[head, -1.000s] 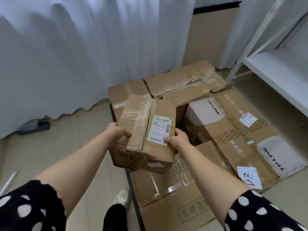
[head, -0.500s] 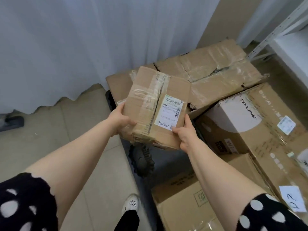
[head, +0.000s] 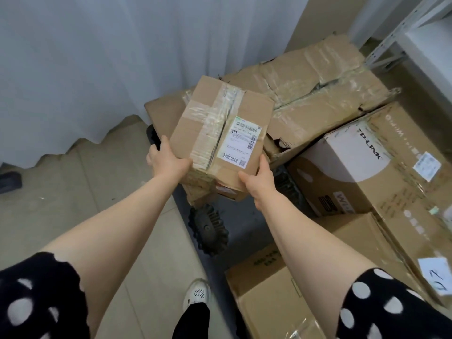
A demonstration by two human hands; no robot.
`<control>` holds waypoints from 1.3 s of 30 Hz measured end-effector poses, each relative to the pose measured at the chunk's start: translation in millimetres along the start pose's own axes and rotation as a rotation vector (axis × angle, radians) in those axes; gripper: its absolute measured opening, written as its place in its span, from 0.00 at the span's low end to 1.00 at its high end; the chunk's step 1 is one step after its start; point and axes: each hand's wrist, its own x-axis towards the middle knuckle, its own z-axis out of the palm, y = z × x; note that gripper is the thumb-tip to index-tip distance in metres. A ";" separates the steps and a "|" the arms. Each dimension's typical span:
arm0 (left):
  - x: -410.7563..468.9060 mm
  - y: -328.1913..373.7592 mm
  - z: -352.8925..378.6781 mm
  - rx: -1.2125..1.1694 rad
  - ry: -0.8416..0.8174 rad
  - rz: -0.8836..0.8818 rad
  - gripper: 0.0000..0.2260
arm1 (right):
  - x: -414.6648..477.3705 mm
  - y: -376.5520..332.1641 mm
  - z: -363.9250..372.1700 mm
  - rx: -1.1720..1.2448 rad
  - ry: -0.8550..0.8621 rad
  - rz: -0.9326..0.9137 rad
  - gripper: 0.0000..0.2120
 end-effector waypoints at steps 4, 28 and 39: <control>-38.5 12.0 5.0 0.235 0.068 0.103 0.35 | -35.4 4.4 -25.2 -0.159 -0.024 -0.043 0.39; -685.5 244.4 311.5 0.817 -0.388 1.051 0.33 | -416.2 264.8 -673.9 -0.425 0.483 0.002 0.42; -902.6 314.7 447.8 0.940 -0.580 1.384 0.36 | -528.7 385.4 -845.9 -0.176 0.736 0.202 0.40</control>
